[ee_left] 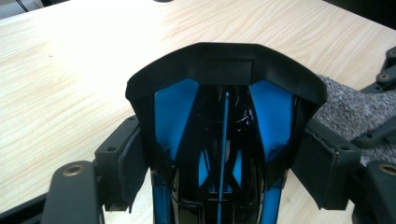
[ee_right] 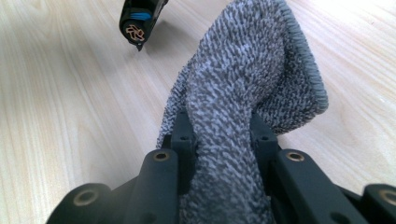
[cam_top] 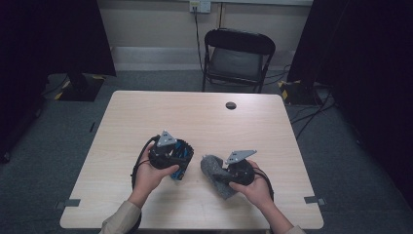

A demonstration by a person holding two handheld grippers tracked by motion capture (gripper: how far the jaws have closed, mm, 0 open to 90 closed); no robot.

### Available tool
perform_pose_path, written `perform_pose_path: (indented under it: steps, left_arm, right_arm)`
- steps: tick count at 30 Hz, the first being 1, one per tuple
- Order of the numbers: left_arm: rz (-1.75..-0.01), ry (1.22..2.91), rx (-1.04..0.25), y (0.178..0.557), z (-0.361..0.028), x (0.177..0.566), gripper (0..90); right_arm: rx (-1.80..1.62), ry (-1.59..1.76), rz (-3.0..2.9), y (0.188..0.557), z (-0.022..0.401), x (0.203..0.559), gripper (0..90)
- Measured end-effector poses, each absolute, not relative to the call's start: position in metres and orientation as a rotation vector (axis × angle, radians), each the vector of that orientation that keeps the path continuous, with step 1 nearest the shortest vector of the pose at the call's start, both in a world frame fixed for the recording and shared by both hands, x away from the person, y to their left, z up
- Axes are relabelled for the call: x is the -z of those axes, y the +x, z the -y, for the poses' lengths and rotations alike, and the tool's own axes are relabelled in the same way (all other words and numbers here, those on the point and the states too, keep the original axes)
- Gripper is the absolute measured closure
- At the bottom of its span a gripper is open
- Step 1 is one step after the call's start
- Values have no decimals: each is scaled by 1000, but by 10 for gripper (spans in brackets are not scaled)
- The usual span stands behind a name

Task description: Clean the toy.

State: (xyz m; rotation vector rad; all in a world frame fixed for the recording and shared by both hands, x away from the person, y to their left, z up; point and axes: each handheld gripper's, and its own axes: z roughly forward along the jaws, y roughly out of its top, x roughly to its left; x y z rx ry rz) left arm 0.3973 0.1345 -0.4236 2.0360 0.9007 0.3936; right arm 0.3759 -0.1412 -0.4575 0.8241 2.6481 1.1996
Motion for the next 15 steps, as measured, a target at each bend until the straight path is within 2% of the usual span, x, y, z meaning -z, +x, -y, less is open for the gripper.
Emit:
perform_pose_path:
  steps: [15]
  left_arm:
    - [-918,2048,-372,410,-116,441,254]
  right_arm:
    - [-1203,860,-2631,374,149,464,703]
